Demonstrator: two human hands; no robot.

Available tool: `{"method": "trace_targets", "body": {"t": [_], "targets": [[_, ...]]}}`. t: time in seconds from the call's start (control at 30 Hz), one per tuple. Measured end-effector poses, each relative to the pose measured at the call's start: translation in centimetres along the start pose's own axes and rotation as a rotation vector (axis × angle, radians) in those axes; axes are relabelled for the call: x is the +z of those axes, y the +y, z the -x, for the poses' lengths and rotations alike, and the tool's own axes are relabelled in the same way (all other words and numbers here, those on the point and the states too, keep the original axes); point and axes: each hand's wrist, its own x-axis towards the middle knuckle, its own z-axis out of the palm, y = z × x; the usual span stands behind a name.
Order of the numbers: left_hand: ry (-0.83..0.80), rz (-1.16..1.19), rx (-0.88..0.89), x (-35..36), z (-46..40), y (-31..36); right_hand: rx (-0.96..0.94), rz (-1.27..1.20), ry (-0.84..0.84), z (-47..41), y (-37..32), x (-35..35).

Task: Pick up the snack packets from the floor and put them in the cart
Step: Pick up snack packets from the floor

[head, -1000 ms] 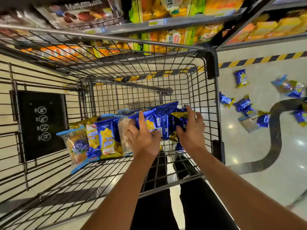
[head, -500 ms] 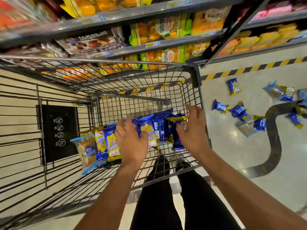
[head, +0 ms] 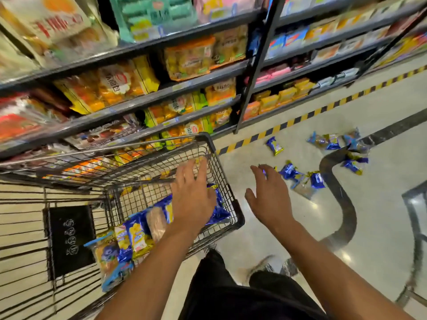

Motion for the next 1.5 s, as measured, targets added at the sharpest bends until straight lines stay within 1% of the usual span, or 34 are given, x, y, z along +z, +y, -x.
{"method": "trace_targets", "body": {"t": [0.17,0.37,0.43,0.53,0.7,0.83,1.0,1.2,1.3,1.5], "targets": [[-0.052,-0.038,0.131,0.4,1.0,7.8,0.051,0.083,0.088,2.8,6.0,-4.0],[-0.099,-0.167,0.235,1.4,3.6,16.3,0.210,0.015,0.100,7.2,15.5,-7.4],[-0.111,-0.181,0.242,1.7,4.7,19.2,0.263,-0.008,0.081,8.9,18.6,-8.0],[-0.149,-0.196,0.276,3.2,6.1,23.7,0.315,-0.073,0.119,11.5,23.0,-8.7],[-0.178,-0.258,0.395,5.9,8.0,32.0,0.435,-0.086,0.182,15.1,29.7,-10.6],[-0.191,-0.290,0.514,8.2,8.3,37.9,0.524,-0.073,0.193,17.4,34.5,-12.4],[-0.208,-0.296,0.599,10.5,8.2,43.2,0.601,-0.029,0.236,19.9,38.9,-14.7],[-0.224,-0.279,0.736,12.2,6.6,49.5,0.695,0.018,0.298,20.2,43.5,-16.8],[-0.245,-0.298,0.812,13.4,5.2,53.0,0.745,-0.001,0.312,19.9,45.5,-17.8],[-0.260,-0.231,0.905,15.7,1.4,60.1,0.862,-0.079,0.310,18.2,50.0,-19.8]]}}
